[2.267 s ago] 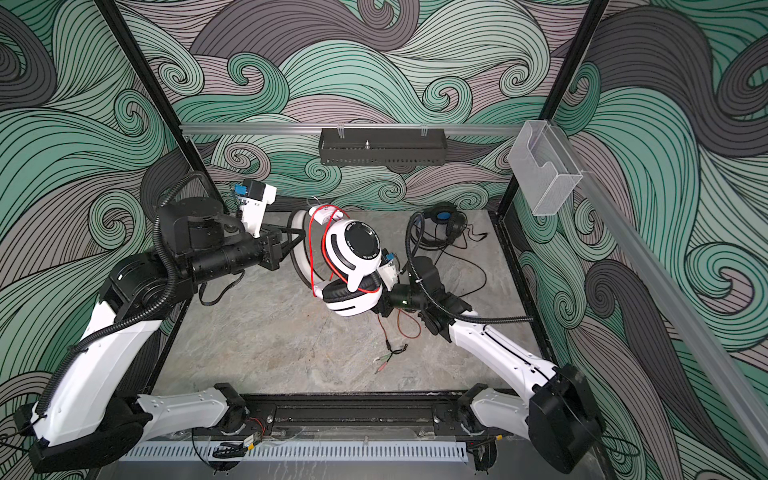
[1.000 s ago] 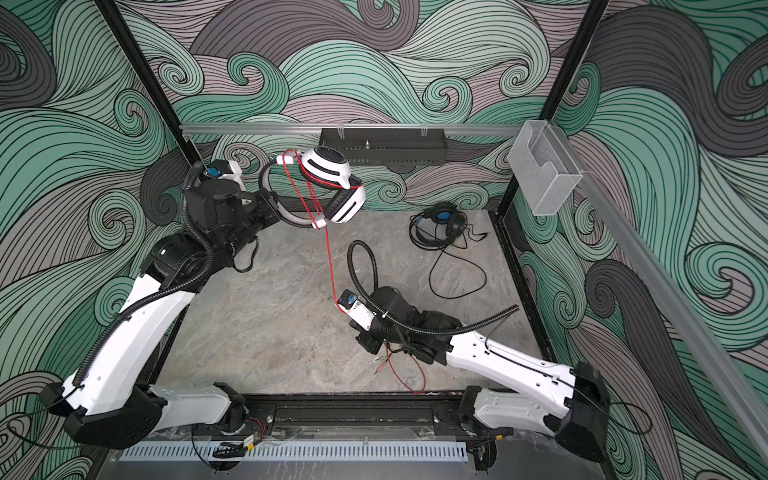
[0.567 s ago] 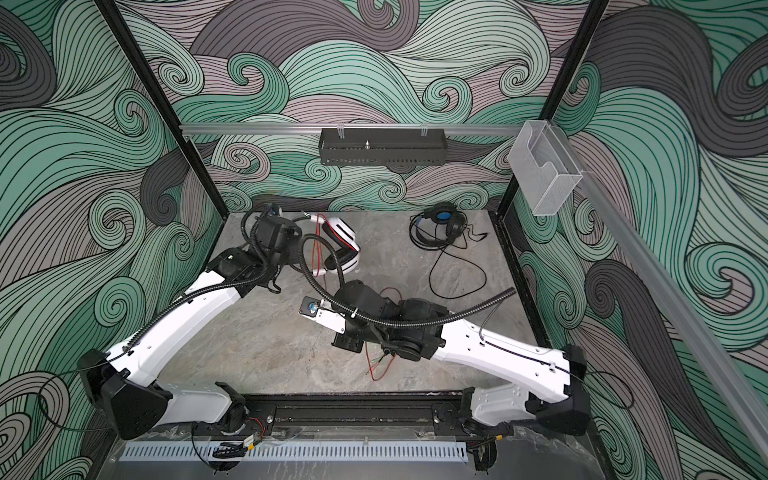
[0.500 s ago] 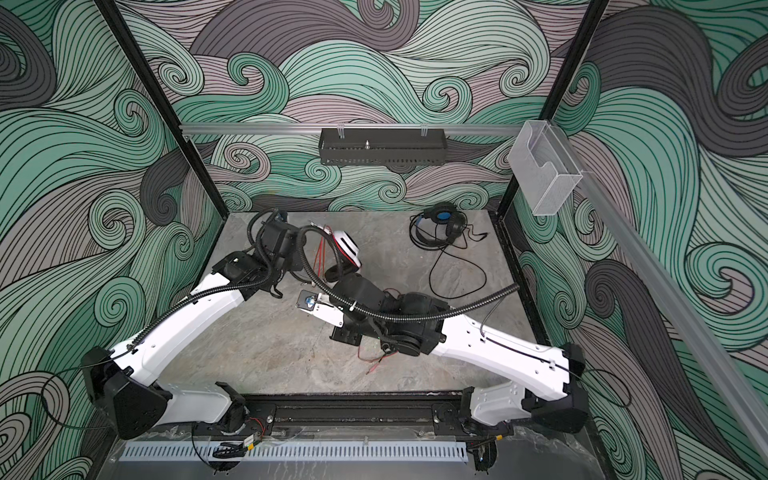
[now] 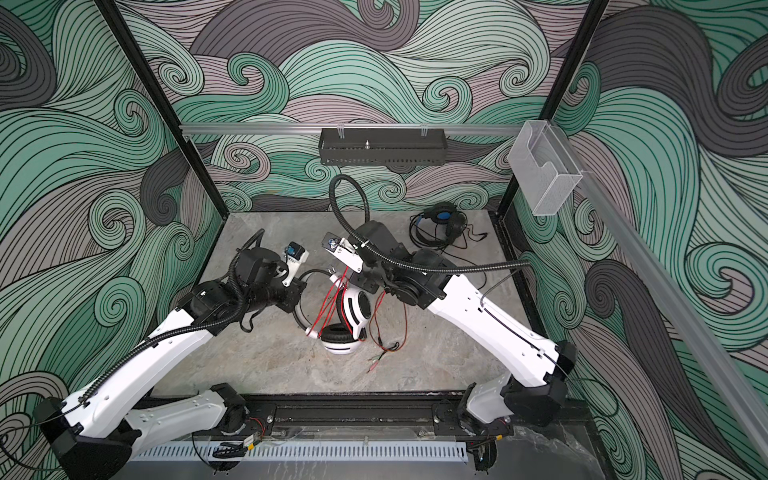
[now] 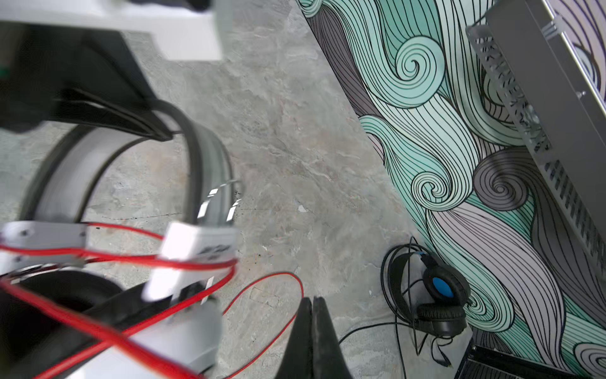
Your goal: Wrap the headphones
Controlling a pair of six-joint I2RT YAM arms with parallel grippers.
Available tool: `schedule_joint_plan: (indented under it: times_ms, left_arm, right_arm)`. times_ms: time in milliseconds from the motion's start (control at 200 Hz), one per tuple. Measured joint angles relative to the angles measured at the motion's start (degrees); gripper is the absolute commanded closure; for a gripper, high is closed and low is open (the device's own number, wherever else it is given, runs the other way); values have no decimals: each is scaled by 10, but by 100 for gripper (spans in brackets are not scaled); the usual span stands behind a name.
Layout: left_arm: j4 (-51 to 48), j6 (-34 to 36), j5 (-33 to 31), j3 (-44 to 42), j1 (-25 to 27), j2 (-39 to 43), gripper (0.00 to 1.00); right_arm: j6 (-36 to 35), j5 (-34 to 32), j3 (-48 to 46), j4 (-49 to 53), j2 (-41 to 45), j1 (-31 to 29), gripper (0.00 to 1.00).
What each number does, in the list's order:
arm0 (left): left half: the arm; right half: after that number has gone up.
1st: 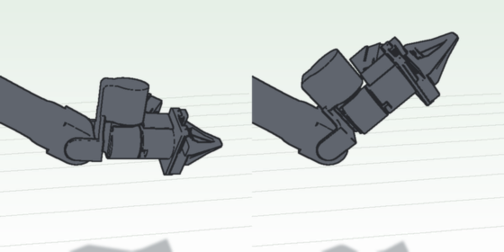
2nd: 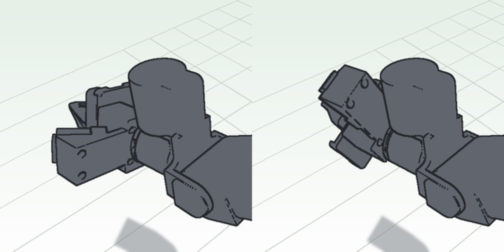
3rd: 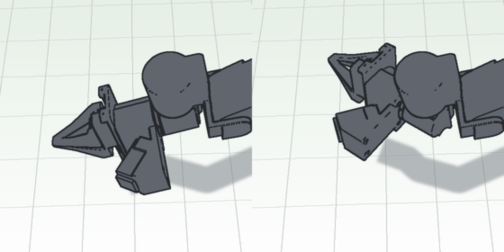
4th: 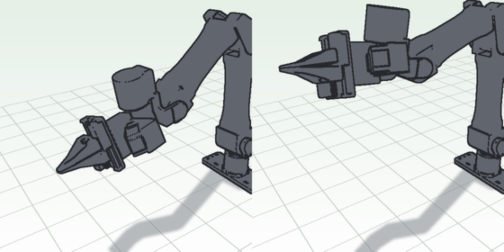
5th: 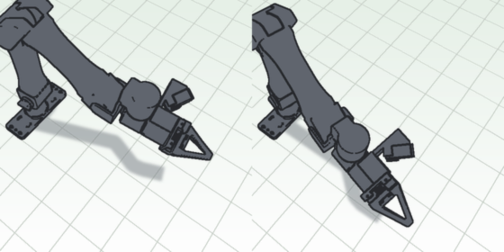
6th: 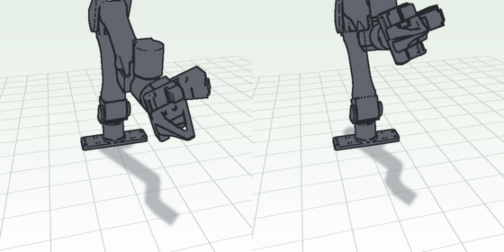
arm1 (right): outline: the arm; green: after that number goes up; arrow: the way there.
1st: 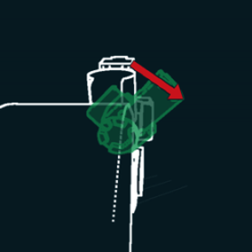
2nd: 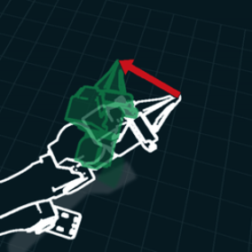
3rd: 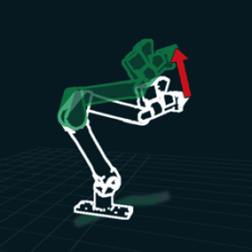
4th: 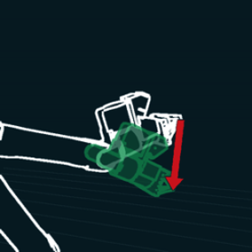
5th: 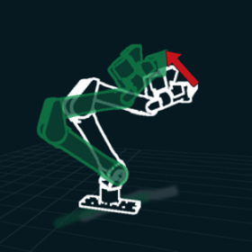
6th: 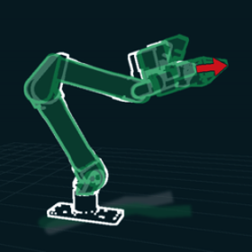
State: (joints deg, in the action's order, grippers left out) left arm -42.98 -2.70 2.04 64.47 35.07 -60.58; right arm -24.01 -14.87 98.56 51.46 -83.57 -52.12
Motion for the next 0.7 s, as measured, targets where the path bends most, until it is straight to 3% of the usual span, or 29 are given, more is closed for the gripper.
schedule_joint_plan:
  times_ms: [120,320,700]
  left_arm:
    - [0,-5,75,1,0,11,100]
    - [0,-33,130,28,0,21,100]
    - [43,-95,191,126,0,17,100]
  right_arm:
    - [9,29,0,5,-6,32,100]
    - [40,84,-50,-26,15,54,94]
    - [132,250,-271,-248,136,153,76]
